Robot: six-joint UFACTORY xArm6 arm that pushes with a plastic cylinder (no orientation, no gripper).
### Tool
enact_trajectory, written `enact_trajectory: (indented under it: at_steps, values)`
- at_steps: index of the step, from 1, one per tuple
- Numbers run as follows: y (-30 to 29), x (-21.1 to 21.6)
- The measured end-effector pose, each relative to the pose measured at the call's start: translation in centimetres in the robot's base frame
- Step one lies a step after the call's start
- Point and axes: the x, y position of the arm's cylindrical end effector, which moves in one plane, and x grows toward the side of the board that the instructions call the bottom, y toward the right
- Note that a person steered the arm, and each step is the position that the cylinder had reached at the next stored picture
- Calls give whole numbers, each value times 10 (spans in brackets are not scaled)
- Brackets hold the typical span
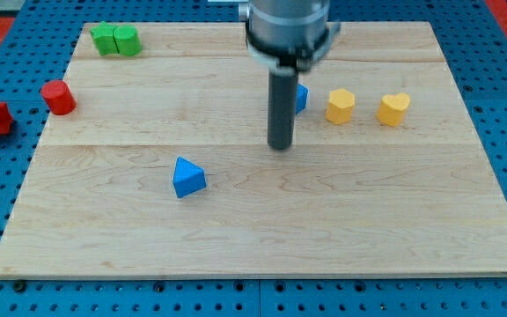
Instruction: Push the blue triangle to the center
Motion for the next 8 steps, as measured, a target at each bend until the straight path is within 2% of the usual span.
enact_trajectory:
  at_steps: [1,2,4,5,6,7,8]
  values:
    - [-85,87]
    - [-161,70]
    - [-92,-9]
    - [-108,-53]
    - [-116,-5]
    - [-88,16]
    - [-75,-28]
